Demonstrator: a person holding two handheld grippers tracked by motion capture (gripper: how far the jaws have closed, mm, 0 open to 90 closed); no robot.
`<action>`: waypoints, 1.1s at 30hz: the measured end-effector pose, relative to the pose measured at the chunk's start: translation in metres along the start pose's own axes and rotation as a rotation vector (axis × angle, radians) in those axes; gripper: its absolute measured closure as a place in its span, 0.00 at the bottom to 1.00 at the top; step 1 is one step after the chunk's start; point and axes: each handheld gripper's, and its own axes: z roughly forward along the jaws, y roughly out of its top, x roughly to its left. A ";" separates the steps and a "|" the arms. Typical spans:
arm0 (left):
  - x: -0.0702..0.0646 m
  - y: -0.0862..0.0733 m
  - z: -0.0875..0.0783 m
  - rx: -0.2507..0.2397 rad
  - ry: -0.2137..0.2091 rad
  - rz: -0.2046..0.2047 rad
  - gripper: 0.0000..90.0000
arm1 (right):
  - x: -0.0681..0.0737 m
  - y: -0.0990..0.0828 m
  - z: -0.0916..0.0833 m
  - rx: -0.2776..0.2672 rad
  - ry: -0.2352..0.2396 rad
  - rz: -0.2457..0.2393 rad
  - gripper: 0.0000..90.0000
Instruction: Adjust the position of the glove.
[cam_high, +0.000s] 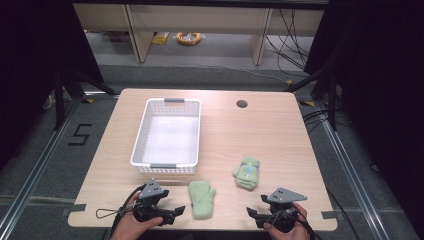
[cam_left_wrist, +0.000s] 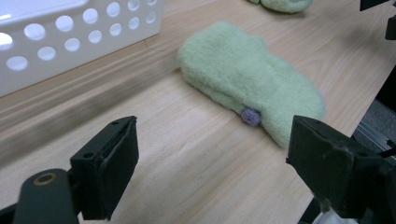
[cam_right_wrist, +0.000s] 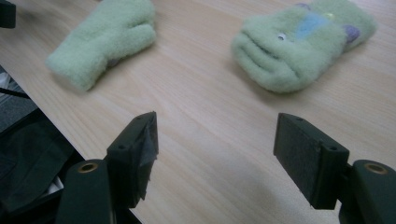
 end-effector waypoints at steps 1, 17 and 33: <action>0.001 0.000 -0.001 0.013 0.007 0.004 0.18 | 0.002 0.000 0.000 0.002 0.000 0.002 0.38; -0.001 0.007 0.001 -0.053 0.006 -0.028 0.18 | 0.035 0.013 0.014 -0.042 0.093 -0.063 0.54; -0.009 0.037 0.024 -0.005 -0.030 0.061 0.28 | 0.072 0.033 0.053 0.032 0.145 -0.146 0.61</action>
